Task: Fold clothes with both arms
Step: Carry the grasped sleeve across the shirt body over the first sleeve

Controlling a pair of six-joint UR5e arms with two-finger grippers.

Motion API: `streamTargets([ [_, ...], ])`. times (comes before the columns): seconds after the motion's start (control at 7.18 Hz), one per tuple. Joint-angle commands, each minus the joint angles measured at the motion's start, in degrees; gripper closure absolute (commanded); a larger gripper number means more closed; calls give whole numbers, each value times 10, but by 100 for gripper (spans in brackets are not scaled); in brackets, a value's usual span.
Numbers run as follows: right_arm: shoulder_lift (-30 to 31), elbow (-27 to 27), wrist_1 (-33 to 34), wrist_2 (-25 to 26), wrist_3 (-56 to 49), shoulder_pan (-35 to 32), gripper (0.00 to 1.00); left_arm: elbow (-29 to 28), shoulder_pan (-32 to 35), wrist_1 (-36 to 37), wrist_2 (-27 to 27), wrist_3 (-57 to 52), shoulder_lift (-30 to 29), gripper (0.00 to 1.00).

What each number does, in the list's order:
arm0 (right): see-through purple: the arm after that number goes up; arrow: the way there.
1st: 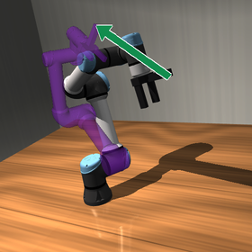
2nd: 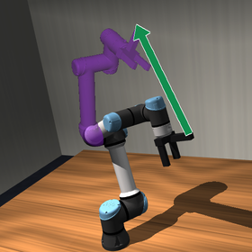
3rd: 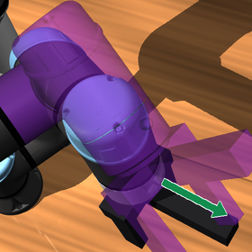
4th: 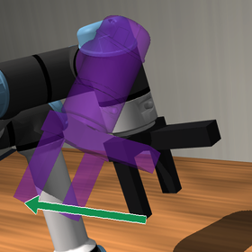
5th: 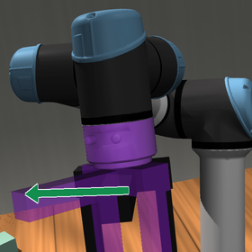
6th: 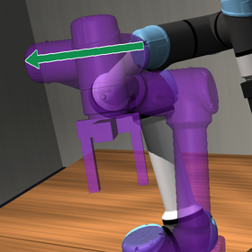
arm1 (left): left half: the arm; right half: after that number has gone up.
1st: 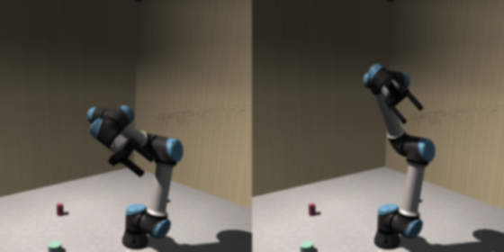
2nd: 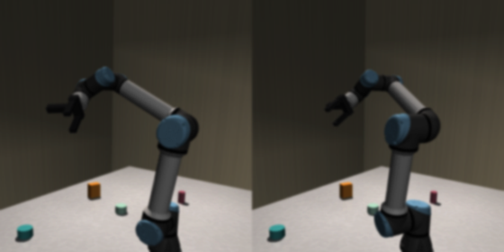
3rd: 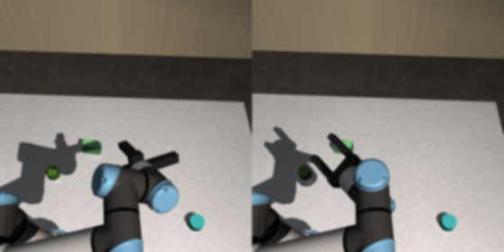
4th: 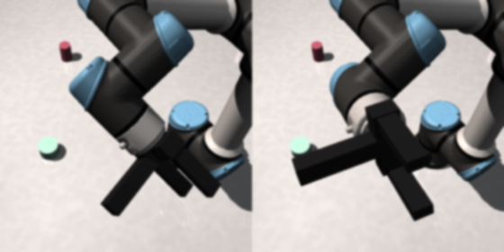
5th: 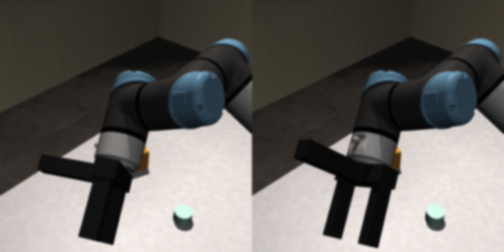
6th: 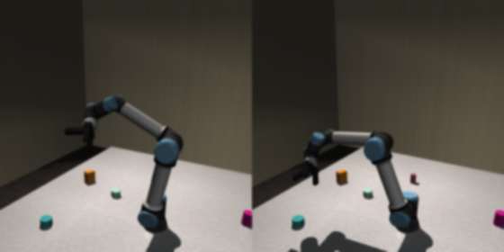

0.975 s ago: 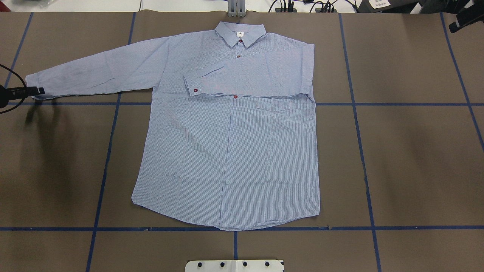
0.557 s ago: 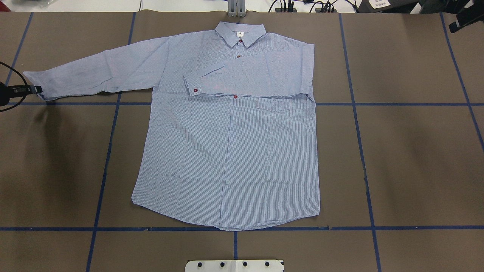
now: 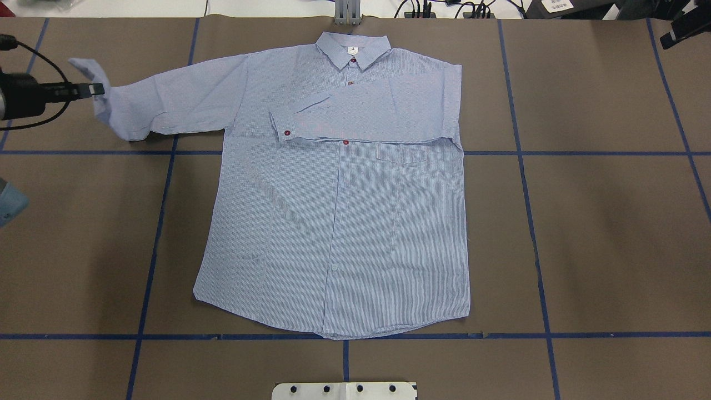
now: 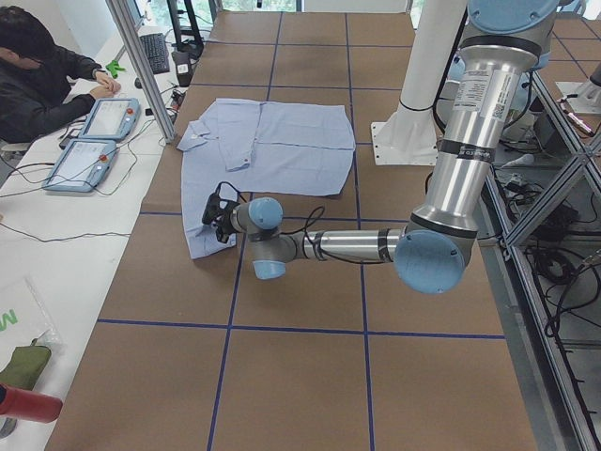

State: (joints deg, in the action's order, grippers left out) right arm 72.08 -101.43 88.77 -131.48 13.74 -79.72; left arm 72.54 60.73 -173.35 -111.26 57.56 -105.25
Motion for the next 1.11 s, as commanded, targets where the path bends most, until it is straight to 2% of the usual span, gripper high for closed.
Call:
streamTargets([
  [0.0, 2, -1, 0, 1, 1, 0, 0, 20, -58, 35, -1, -88, -98, 100],
  [0.28, 2, -1, 0, 1, 1, 0, 0, 23, -103, 197, 1, -88, -219, 100],
  [0.56, 6, -2, 0, 0, 1, 0, 0, 20, -138, 277, 13, -76, -292, 100],
  [0.84, 6, -3, 0, 1, 2, 0, 0, 5, -209, 320, 102, -48, -348, 100],
  [0.98, 6, -2, 0, 1, 2, 0, 0, 1, -228, 325, 113, -49, -354, 100],
])
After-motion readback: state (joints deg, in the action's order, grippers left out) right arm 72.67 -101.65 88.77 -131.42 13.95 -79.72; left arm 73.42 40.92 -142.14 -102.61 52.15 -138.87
